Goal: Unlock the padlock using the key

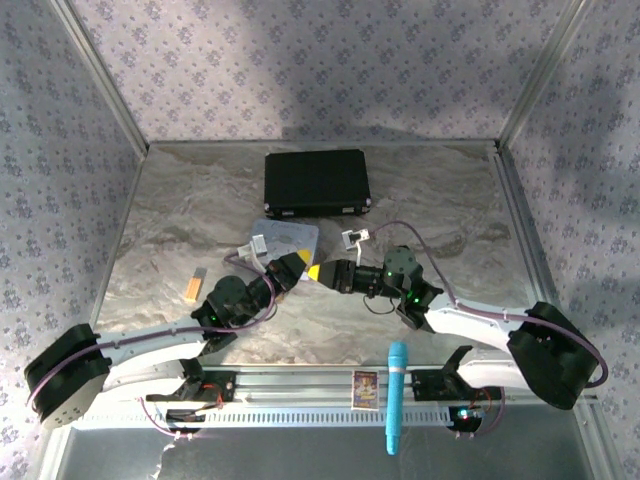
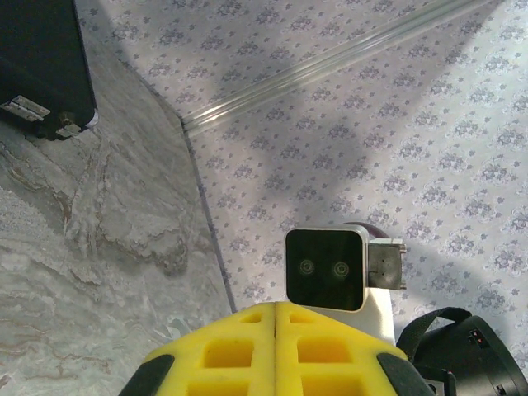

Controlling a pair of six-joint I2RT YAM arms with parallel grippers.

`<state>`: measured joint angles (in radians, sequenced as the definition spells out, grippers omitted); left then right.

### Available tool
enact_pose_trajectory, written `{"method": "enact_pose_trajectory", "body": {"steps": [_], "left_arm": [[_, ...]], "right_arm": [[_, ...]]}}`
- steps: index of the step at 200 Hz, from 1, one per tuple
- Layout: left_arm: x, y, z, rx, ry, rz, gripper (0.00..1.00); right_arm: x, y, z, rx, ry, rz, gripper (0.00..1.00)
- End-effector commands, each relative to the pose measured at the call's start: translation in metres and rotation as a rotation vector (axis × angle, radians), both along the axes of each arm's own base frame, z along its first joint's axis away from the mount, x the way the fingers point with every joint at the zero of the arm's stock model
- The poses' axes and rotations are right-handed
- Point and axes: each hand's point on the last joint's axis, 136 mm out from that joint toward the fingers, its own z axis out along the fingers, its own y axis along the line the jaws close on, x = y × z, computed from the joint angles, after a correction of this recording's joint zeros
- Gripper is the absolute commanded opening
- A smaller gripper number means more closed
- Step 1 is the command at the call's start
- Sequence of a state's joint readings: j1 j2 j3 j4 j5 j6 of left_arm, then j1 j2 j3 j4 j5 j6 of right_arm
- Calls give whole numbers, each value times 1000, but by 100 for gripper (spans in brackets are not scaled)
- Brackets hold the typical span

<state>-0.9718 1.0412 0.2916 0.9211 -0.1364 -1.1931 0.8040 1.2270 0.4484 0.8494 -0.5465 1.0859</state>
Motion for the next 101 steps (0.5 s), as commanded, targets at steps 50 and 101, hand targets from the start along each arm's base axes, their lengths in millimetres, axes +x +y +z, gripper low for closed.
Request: {"method": "enact_pose_trajectory", "body": {"steps": [50,101], "left_arm": [[-5,0,15,-43,-46,-3,0],[2,10,-1,26,36,61,26]], "right_arm": [[1,3,25,66,-51,10,0],[-2,-6,10,-7,-50,10,0]]}}
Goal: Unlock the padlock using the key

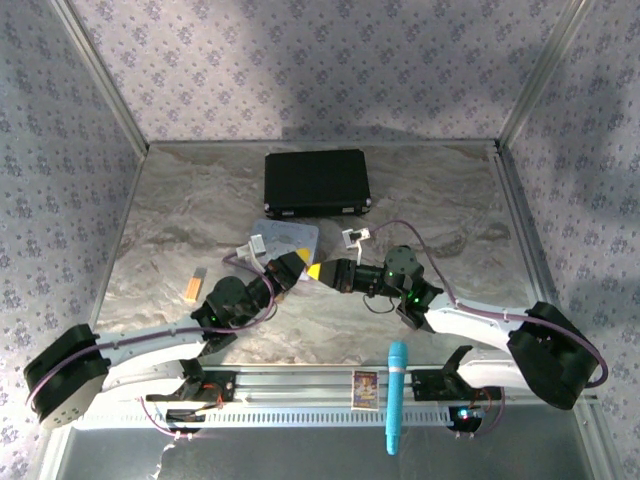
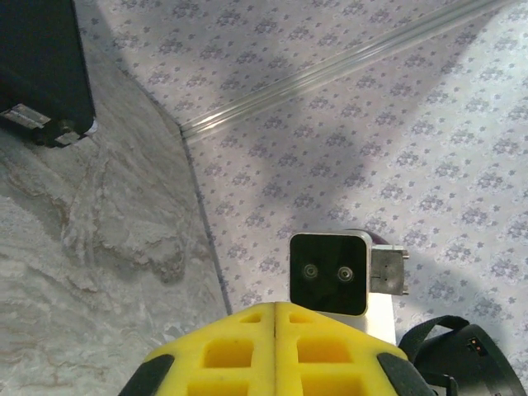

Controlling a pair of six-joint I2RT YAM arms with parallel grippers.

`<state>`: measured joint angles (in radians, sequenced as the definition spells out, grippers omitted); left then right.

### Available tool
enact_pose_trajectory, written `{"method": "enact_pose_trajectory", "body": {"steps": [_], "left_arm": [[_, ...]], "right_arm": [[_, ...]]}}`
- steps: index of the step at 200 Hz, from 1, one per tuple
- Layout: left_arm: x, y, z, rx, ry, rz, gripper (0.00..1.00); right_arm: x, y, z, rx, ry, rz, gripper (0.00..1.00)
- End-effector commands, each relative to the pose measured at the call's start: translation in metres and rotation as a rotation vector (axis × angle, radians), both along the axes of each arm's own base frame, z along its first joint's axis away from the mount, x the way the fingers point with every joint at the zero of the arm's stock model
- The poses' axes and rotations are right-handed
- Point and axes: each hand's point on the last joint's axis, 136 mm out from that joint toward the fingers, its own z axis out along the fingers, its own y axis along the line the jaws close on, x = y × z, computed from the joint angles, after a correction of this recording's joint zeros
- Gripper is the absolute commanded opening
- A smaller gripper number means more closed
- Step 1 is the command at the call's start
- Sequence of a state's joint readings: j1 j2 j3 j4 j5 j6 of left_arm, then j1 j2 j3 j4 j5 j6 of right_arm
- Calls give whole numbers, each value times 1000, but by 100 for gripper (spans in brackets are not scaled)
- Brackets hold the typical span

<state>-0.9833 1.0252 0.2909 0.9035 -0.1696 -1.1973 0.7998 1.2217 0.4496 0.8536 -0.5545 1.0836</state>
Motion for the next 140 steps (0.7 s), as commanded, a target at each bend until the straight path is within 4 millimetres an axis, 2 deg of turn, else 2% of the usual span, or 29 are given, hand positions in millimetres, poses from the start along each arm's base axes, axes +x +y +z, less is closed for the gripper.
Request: {"method": "enact_pose_trajectory", "body": {"steps": [1,9,30,72,104,140], "left_arm": [[2,8,-2,31,30,41,27],[2,10,-2,52,28,47,36],[0,13,5,87,3,47,46],[-6,-5,7,187,-16,-54,46],[-13,-23,9,172,-17,-146,43],[-13,-23,-1,185,16,-150,43]], "right_arm": [[-2,-5,6,-18,-40,7,0],[-3,-8,3,-43,-43,8,0],[-8,-13,-3,-98,-48,24,0],[-12,-18,-3,-115,-49,44,0],[-11,-20,-3,-111,-52,38,0],[-9,-23,-3,-91,-56,20,0]]}}
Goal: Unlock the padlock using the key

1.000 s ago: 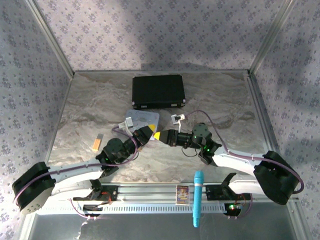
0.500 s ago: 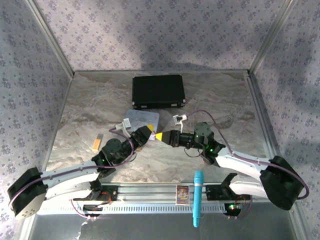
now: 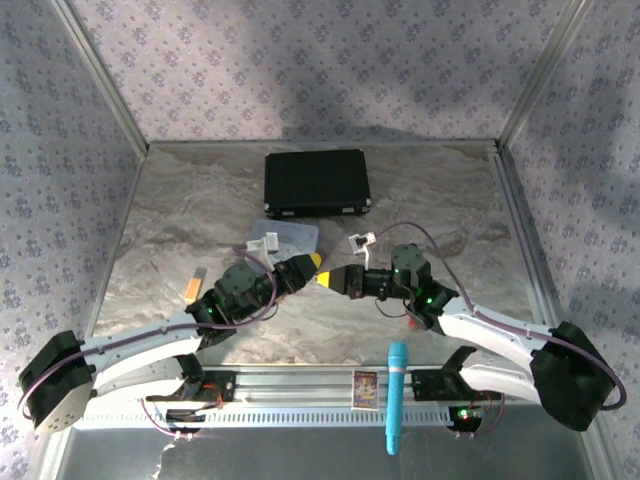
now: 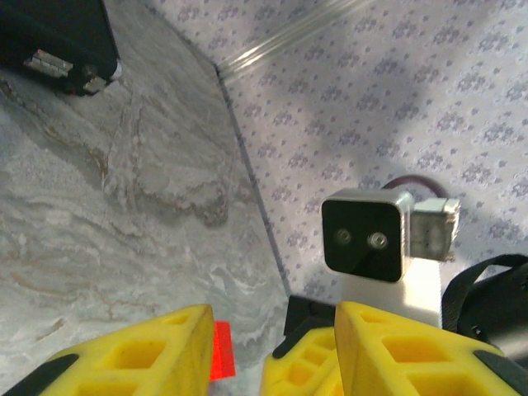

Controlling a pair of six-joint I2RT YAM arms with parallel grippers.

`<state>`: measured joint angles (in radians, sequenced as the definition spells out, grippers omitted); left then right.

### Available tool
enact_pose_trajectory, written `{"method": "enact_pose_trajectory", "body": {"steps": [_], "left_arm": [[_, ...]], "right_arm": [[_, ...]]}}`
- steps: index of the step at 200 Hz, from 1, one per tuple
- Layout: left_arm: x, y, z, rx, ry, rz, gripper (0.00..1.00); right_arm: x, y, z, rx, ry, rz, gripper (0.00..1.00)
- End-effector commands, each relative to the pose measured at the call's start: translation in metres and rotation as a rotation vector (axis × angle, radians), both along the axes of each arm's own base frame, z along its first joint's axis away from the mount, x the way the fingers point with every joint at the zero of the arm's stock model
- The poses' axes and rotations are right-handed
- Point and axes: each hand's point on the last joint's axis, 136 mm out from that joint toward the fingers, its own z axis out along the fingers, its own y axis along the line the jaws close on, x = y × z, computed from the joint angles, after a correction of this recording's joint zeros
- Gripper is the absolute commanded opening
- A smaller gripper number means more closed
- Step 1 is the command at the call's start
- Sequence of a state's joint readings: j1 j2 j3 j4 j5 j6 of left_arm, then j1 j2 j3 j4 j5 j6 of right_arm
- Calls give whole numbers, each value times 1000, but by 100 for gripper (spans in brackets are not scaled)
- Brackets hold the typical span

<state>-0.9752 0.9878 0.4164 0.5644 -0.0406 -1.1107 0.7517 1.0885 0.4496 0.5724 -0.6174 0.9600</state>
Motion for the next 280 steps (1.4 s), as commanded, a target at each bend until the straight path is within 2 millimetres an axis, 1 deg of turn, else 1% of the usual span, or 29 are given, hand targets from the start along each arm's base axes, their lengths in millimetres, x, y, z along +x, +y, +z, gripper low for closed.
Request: {"method": "enact_pose_trajectory", "body": {"steps": [1,21,28,53,70,93,114,117,120,128,134,137,145,154,169,193,211,227,252,280], "left_arm": [[-2,-4,10,-17,-11,-29,43],[-4,-6,6,-22,0,-40,43],[-5,-8,9,-37,-1,-51,41],[-8,-14,13,-56,-5,-89,26],[-8,-13,10,-50,1,-84,17],[-9,-11,6,-47,10,-77,0],[-9,-8,7,-53,6,-69,0],[-9,-8,7,-54,6,-67,0],[-9,-7,8,-54,2,-65,0],[-8,-5,9,-51,-7,-59,0],[-8,-3,12,-48,-19,-52,0],[-8,-2,13,-42,-27,-48,0],[-6,2,15,-20,-48,-35,0],[-6,7,18,20,-78,-15,0],[-2,15,21,78,-123,20,0],[-1,17,30,101,-197,33,0],[-4,14,44,41,-227,18,0],[-5,14,52,-14,-232,14,0],[-7,9,58,-70,-212,-7,0],[-10,3,62,-124,-194,-38,0]], "right_arm": [[0,-3,12,35,-44,0,0],[1,-3,9,31,-38,-4,0],[1,-3,8,28,-34,-3,0],[3,-2,9,32,-33,-2,0],[3,-4,8,29,-34,-7,0],[4,-5,7,24,-31,-12,0],[4,-5,6,12,-32,-14,0],[5,-6,5,8,-34,-16,4],[5,-6,4,0,-30,-17,11],[6,-10,1,-16,-30,-30,40],[8,-14,0,-24,-30,-46,56],[8,-16,0,-25,-31,-54,61],[13,-24,0,-25,-32,-93,70],[17,-33,3,-14,-36,-138,76],[19,-40,14,20,-60,-165,76],[18,-33,30,64,-76,-133,71],[14,-23,37,101,-84,-92,65],[9,-16,43,119,-101,-65,64],[5,-8,50,125,-133,-44,61],[5,-1,59,170,-147,-22,53]]}}
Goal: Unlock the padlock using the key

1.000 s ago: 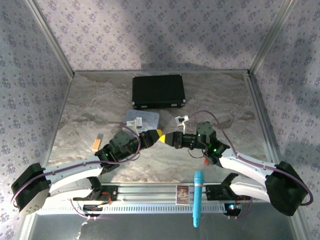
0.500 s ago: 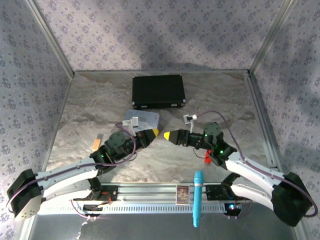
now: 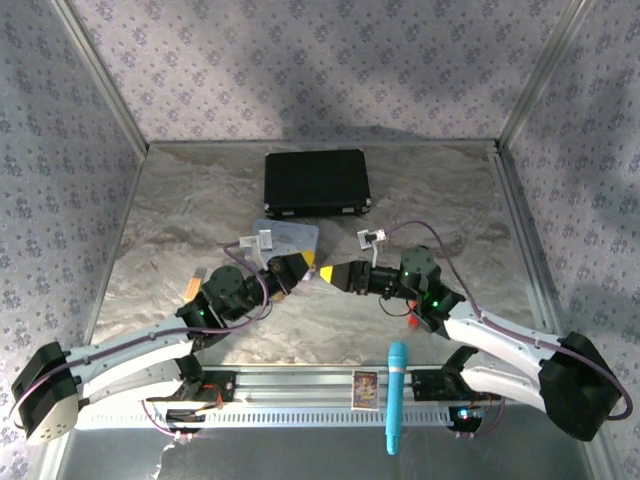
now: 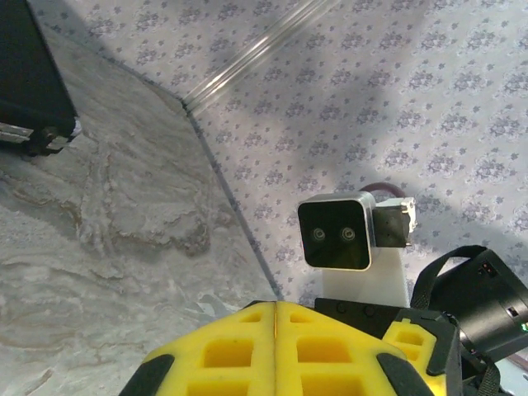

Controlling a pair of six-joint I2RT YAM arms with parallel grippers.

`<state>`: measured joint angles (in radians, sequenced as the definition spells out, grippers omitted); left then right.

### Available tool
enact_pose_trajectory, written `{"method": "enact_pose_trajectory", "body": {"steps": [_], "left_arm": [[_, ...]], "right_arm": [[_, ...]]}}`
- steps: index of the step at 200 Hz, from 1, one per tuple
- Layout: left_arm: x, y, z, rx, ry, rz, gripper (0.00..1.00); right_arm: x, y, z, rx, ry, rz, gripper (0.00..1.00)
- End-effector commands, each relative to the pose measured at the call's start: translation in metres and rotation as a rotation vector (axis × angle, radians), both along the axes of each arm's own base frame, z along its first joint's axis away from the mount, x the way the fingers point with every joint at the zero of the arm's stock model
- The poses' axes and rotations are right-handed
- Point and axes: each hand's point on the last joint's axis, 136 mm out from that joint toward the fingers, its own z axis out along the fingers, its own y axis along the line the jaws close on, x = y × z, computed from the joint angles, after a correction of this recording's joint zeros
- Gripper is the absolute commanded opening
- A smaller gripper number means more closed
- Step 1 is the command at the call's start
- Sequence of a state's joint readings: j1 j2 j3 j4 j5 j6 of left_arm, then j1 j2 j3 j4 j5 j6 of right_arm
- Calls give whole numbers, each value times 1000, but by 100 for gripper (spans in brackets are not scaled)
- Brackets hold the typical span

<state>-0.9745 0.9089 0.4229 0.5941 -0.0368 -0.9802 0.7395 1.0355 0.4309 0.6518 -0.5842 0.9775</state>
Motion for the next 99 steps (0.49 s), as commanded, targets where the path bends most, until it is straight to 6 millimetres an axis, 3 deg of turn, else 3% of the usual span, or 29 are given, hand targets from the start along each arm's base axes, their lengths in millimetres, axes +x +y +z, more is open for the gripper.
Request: {"method": "enact_pose_trajectory", "body": {"steps": [1,56,99], "left_arm": [[-4,-5,25,-104,-25,-39,0],[-5,-6,31,-137,-24,-49,0],[-3,-4,26,-136,-13,-36,0]], "right_arm": [[0,8,34,90,-82,27,53],[1,17,40,124,-86,52,35],[0,13,38,126,-90,37,14]]}}
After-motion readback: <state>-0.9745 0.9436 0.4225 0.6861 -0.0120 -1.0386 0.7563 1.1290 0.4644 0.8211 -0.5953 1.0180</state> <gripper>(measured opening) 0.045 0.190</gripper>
